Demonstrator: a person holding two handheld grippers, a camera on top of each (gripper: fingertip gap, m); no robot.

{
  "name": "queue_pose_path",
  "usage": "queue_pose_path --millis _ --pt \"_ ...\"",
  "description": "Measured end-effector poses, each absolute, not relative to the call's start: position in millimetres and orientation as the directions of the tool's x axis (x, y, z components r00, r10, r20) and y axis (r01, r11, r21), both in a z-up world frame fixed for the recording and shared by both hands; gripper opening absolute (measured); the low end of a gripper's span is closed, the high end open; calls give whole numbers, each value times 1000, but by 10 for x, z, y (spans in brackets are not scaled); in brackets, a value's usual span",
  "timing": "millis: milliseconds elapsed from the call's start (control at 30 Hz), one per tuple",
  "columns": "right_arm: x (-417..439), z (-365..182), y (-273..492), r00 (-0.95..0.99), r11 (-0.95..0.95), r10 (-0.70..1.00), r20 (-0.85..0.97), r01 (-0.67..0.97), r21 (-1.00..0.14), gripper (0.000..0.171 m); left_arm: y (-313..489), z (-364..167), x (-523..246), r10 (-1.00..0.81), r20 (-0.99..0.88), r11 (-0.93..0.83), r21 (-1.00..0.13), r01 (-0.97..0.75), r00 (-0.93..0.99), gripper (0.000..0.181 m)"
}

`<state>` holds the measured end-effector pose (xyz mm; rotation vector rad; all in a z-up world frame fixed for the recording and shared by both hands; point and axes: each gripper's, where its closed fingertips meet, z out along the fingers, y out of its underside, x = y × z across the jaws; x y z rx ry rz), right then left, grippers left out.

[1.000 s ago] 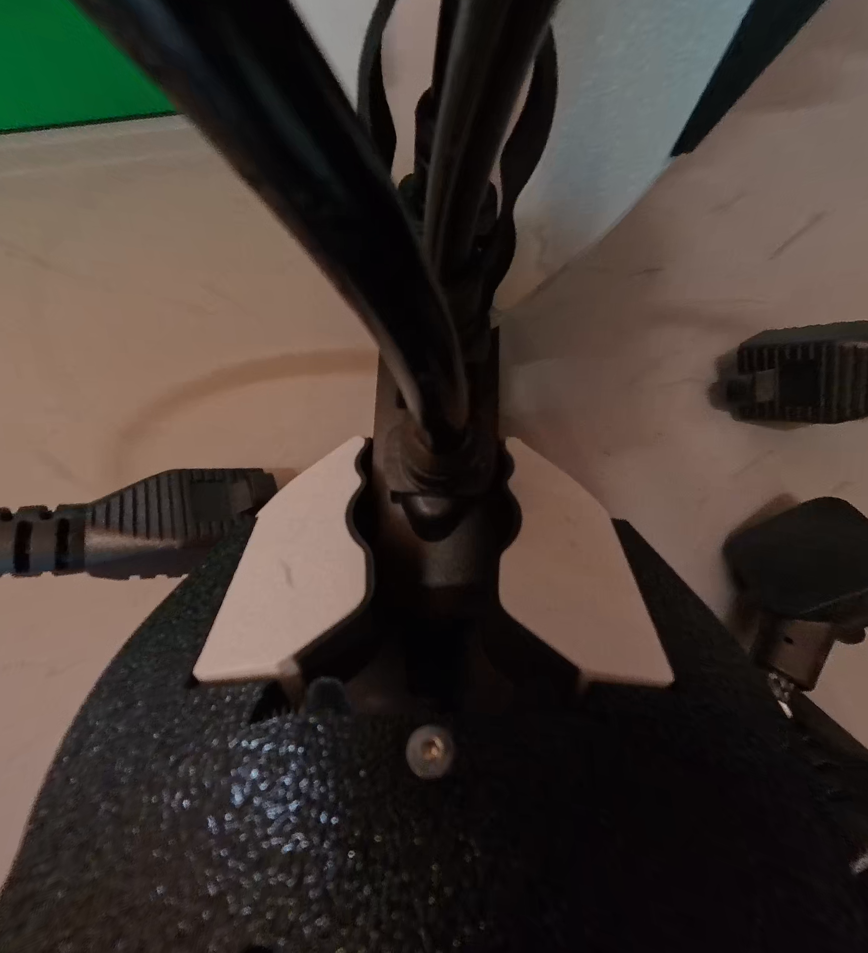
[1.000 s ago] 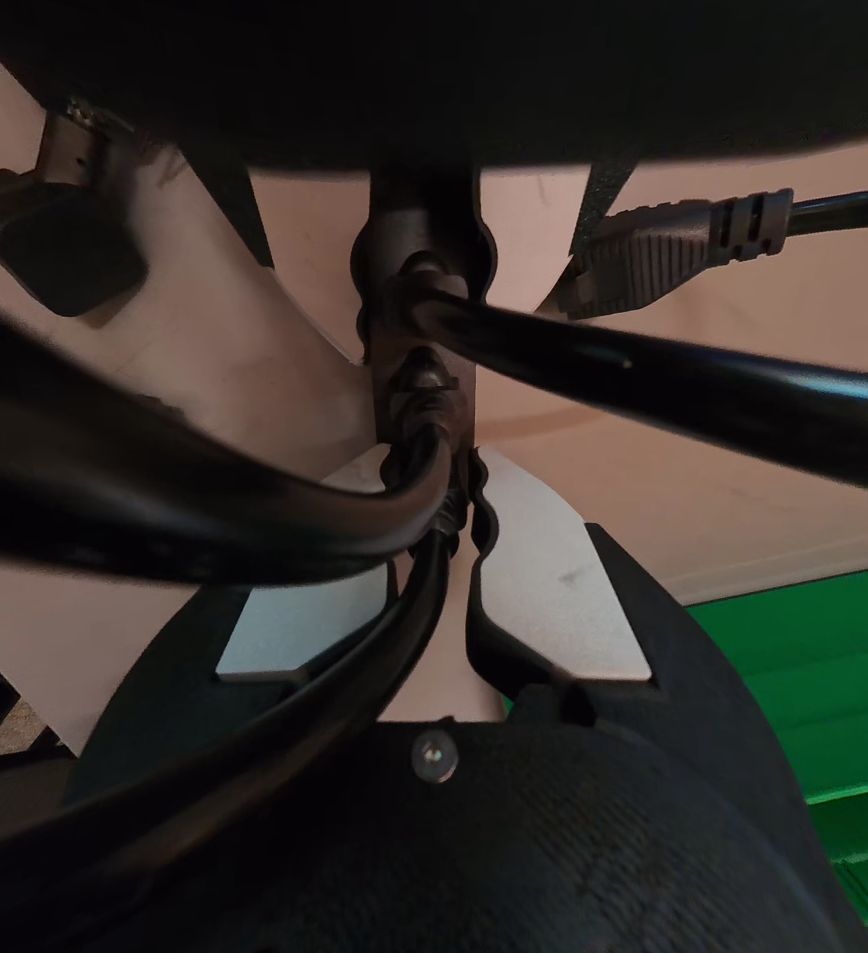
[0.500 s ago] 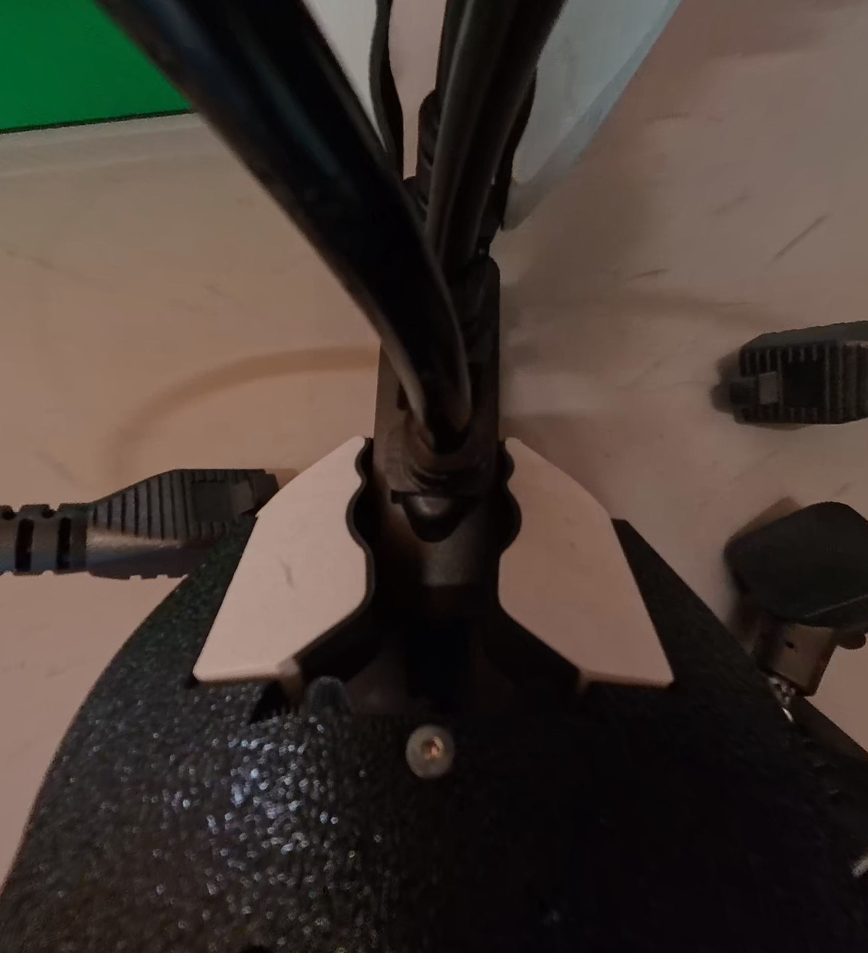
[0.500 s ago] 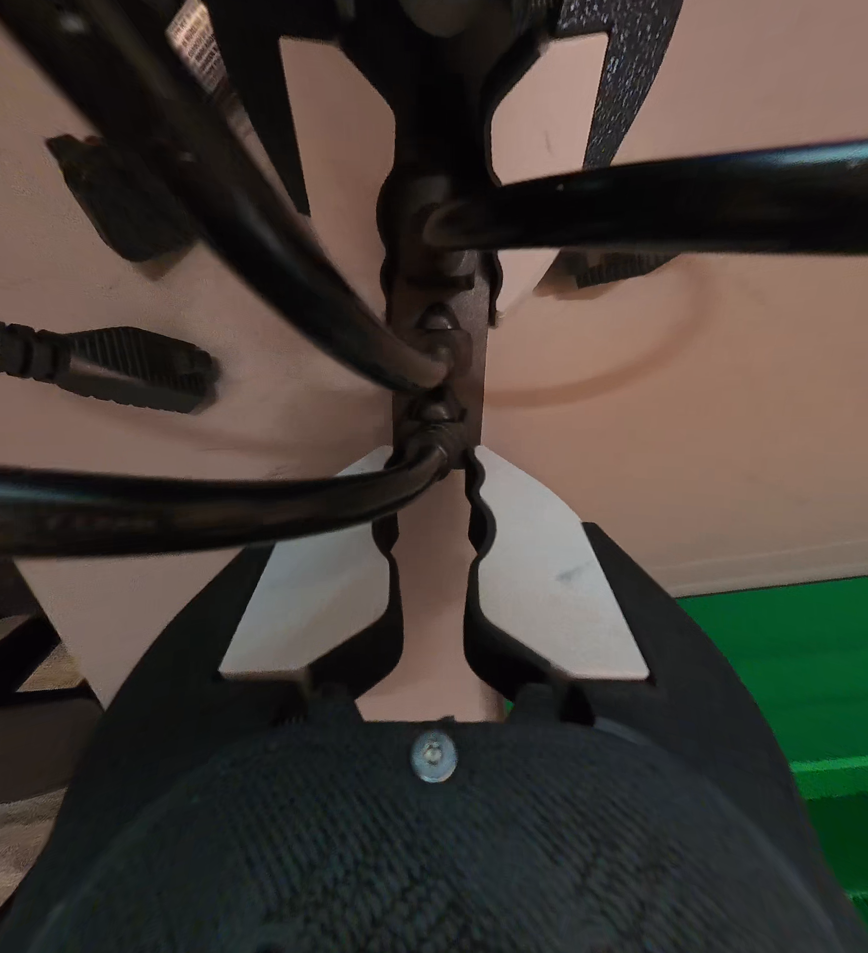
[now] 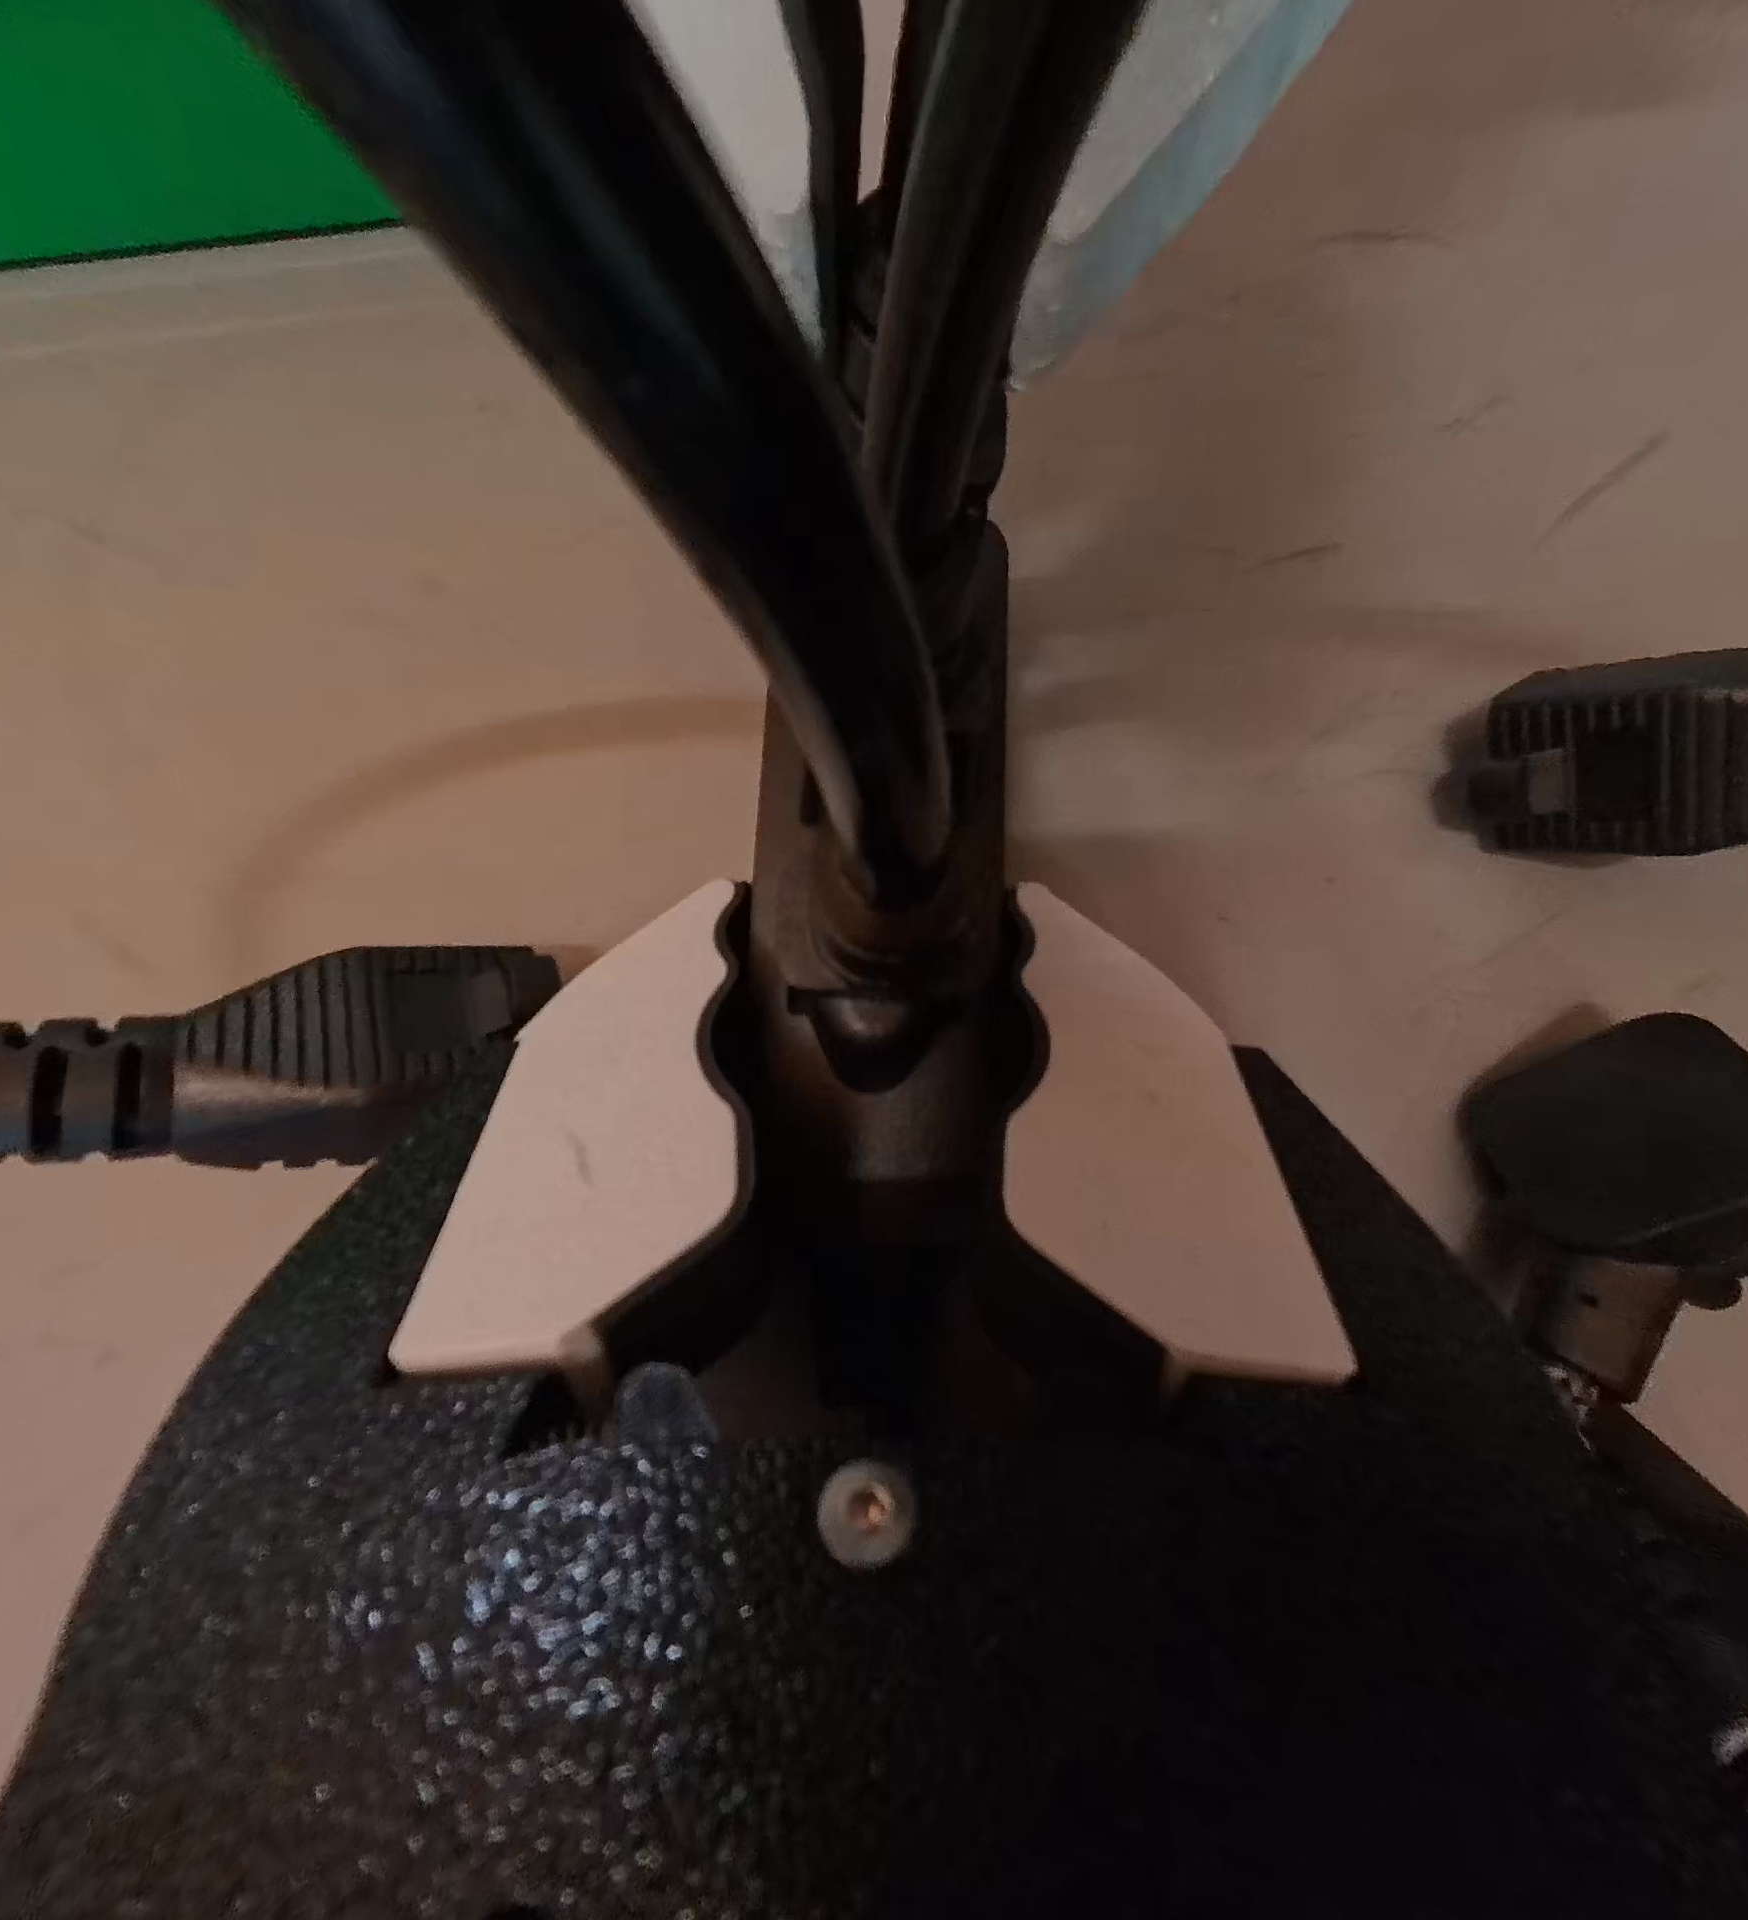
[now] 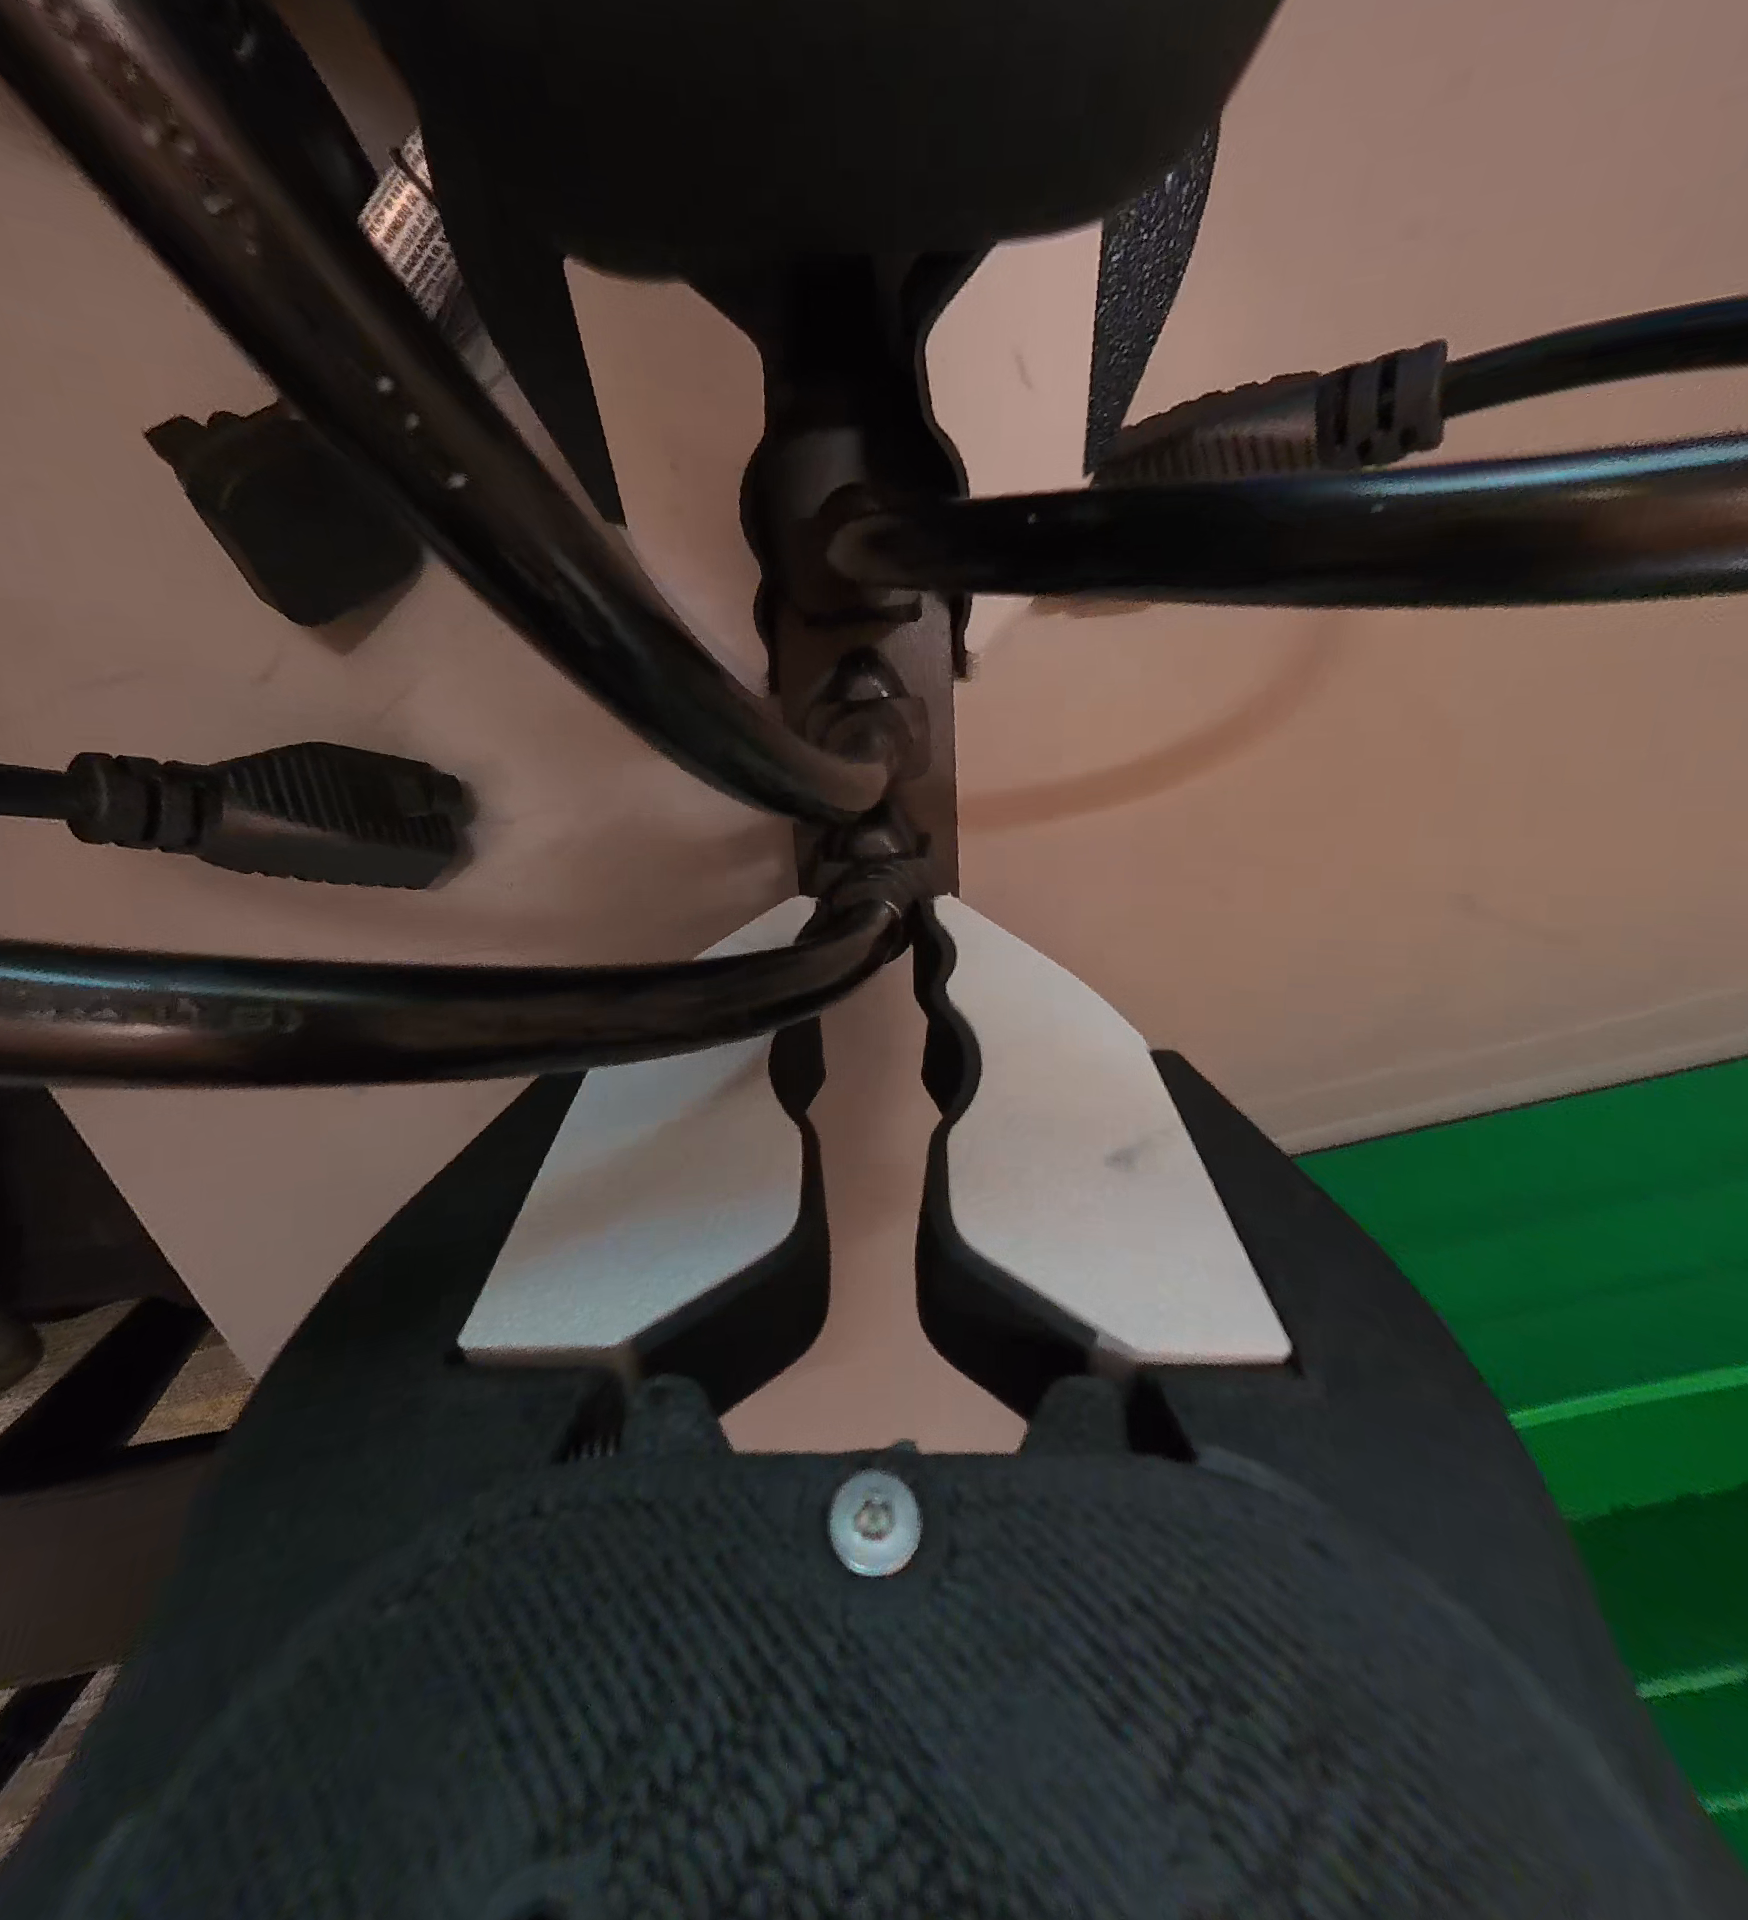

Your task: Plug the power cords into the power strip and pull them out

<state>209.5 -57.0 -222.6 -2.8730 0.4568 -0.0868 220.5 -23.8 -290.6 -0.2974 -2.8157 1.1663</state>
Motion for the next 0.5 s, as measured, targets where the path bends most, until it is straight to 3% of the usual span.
queue_pose_path --millis 167,333,500 --pt "2238 -2232 -662 898 -852 -439 -43 -431 -297 15 -271 -2907 2259 156 -5 699 -706 114 -988 45" --pt "2138 -2196 -640 947 -922 -319 17 -306 -238 15 -281 -2902 2239 167 1 693 -712 116 -986 45" --pt "2158 -2219 -655 941 -924 -336 44 -320 -209 15 -283 -2906 2241 164 1 697 -708 116 -986 45"
